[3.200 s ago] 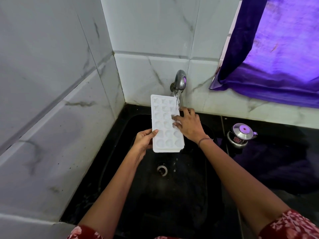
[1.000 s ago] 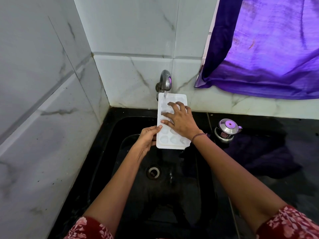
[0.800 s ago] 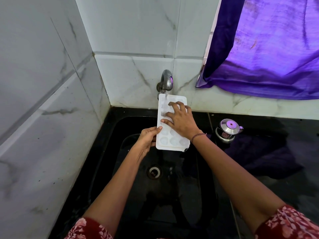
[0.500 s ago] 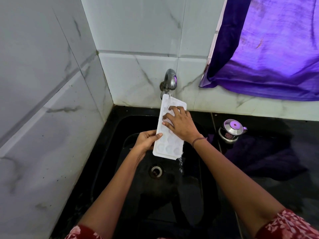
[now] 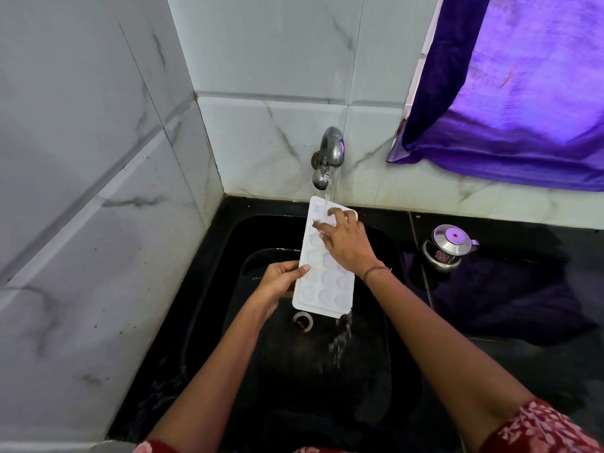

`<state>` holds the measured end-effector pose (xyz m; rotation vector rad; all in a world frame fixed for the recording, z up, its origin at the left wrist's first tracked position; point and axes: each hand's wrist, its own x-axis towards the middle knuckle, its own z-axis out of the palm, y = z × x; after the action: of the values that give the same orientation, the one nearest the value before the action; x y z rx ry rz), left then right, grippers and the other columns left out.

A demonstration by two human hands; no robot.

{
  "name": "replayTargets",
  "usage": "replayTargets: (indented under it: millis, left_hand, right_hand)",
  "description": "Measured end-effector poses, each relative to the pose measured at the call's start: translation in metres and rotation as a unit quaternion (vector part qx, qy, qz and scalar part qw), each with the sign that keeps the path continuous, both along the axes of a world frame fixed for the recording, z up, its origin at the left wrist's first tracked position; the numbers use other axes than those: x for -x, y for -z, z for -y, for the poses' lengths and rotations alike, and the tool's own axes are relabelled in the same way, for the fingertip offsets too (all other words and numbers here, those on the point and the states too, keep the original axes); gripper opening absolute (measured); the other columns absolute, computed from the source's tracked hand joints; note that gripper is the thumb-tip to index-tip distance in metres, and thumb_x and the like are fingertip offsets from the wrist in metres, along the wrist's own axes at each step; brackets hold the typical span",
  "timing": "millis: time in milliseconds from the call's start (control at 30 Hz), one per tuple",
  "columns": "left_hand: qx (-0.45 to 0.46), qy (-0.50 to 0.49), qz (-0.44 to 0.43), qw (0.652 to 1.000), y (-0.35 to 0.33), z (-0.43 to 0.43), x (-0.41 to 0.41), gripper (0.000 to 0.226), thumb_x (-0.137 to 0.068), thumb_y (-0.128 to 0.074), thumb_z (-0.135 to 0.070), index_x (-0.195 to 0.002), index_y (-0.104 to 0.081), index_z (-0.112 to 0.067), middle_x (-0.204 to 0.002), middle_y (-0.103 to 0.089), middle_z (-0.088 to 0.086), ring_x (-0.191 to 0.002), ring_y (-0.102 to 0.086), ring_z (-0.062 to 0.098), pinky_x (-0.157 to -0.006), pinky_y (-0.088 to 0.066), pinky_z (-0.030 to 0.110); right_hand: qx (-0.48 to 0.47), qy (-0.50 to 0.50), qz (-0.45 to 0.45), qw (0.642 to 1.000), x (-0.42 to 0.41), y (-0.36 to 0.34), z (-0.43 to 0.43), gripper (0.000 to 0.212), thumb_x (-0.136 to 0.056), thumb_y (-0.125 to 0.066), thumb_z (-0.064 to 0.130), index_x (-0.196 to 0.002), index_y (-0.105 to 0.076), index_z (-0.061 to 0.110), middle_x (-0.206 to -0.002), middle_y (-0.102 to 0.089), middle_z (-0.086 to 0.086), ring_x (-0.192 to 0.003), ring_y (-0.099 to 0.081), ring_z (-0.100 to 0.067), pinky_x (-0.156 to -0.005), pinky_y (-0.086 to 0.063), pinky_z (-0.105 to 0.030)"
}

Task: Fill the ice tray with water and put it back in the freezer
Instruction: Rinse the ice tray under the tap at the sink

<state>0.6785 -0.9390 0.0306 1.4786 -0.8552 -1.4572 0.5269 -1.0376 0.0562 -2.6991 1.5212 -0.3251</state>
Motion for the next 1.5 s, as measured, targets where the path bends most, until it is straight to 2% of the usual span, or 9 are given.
replayTargets:
  millis: [167, 367, 667, 767, 933, 1100, 1267, 1367, 1500]
  left_hand:
    - [-0.013, 0.012, -0.008, 1.000, -0.002, 0.002, 0.006, 0.013, -0.091, -0.058, -0.019, -0.093, -0.070, -0.016, -0.071, -0.073, -0.005, -0.067, -0.069, 0.009, -0.059, -0.054, 0.025]
    - [-0.024, 0.008, -0.019, 0.999, -0.007, 0.009, 0.008, 0.015, -0.091, -0.057, -0.022, -0.086, -0.070, -0.015, -0.070, -0.073, -0.003, -0.068, -0.067, 0.013, -0.065, -0.053, 0.029]
    - [-0.029, 0.001, -0.027, 0.999, -0.011, 0.013, 0.003, 0.016, -0.091, -0.058, -0.022, -0.087, -0.070, -0.014, -0.070, -0.073, -0.003, -0.068, -0.068, 0.013, -0.062, -0.053, 0.028]
    - [-0.026, -0.006, -0.028, 0.999, -0.012, 0.012, 0.002, 0.016, -0.092, -0.057, -0.022, -0.088, -0.069, -0.012, -0.066, -0.072, -0.004, -0.061, -0.068, 0.010, -0.054, -0.053, 0.024]
    - [-0.034, -0.038, -0.044, 0.998, -0.007, 0.008, -0.002, 0.016, -0.092, -0.057, -0.021, -0.087, -0.068, -0.012, -0.066, -0.072, -0.004, -0.063, -0.068, 0.012, -0.053, -0.052, 0.026]
    - [-0.049, -0.069, -0.062, 0.995, -0.003, 0.006, -0.006, 0.015, -0.091, -0.057, -0.020, -0.083, -0.067, -0.011, -0.062, -0.072, -0.003, -0.064, -0.067, 0.014, -0.061, -0.055, 0.029]
    - [-0.044, -0.074, -0.068, 0.994, -0.004, 0.006, -0.006, 0.015, -0.091, -0.058, -0.020, -0.082, -0.067, -0.012, -0.062, -0.072, -0.003, -0.057, -0.068, 0.009, -0.059, -0.055, 0.028]
    - [-0.035, -0.060, -0.067, 0.995, -0.005, 0.006, -0.005, 0.015, -0.091, -0.057, -0.020, -0.086, -0.068, -0.013, -0.065, -0.072, -0.004, -0.060, -0.068, 0.009, -0.059, -0.055, 0.027]
    - [-0.033, -0.061, -0.063, 0.996, -0.006, 0.006, -0.006, 0.015, -0.091, -0.057, -0.021, -0.087, -0.068, -0.012, -0.067, -0.072, -0.003, -0.064, -0.068, 0.012, -0.059, -0.055, 0.027]
  right_hand:
    - [0.012, 0.009, -0.029, 0.999, 0.006, -0.003, 0.006, 0.034, -0.097, -0.040, 0.039, -0.121, -0.060, 0.024, -0.143, -0.035, -0.003, -0.130, -0.030, -0.027, -0.101, -0.033, -0.044]
    - [-0.008, 0.005, -0.053, 0.999, 0.010, -0.008, 0.014, 0.037, -0.097, -0.039, 0.044, -0.126, -0.056, 0.029, -0.146, -0.030, -0.002, -0.134, -0.025, -0.027, -0.105, -0.029, -0.045]
    - [-0.019, -0.005, -0.083, 0.996, 0.006, -0.014, 0.023, 0.039, -0.096, -0.039, 0.046, -0.127, -0.056, 0.028, -0.147, -0.029, -0.002, -0.135, -0.023, -0.028, -0.105, -0.029, -0.047]
    - [-0.026, -0.015, -0.103, 0.994, 0.001, -0.013, 0.024, 0.041, -0.098, -0.035, 0.046, -0.133, -0.049, 0.032, -0.149, -0.026, -0.002, -0.135, -0.024, -0.028, -0.105, -0.030, -0.048]
    - [-0.043, 0.016, -0.021, 0.999, 0.003, -0.008, 0.023, 0.035, -0.095, -0.045, 0.044, -0.125, -0.050, 0.026, -0.142, -0.033, -0.003, -0.130, -0.029, -0.027, -0.101, -0.034, -0.045]
    - [-0.062, 0.018, -0.042, 0.997, 0.002, -0.002, 0.022, 0.036, -0.096, -0.040, 0.046, -0.125, -0.054, 0.030, -0.143, -0.031, -0.002, -0.130, -0.028, -0.026, -0.103, -0.032, -0.045]
    - [-0.071, 0.013, -0.043, 0.996, -0.001, -0.003, 0.023, 0.037, -0.097, -0.039, 0.046, -0.126, -0.054, 0.029, -0.145, -0.029, -0.002, -0.132, -0.025, -0.027, -0.104, -0.030, -0.046]
    - [-0.063, 0.014, -0.046, 0.997, -0.003, -0.005, 0.024, 0.040, -0.096, -0.039, 0.046, -0.123, -0.056, 0.022, -0.144, -0.030, -0.002, -0.133, -0.024, -0.025, -0.103, -0.029, -0.044]
    - [-0.061, 0.000, -0.054, 0.997, -0.003, -0.007, 0.023, 0.041, -0.096, -0.039, 0.048, -0.127, -0.053, 0.026, -0.145, -0.029, -0.002, -0.134, -0.022, -0.026, -0.104, -0.029, -0.045]
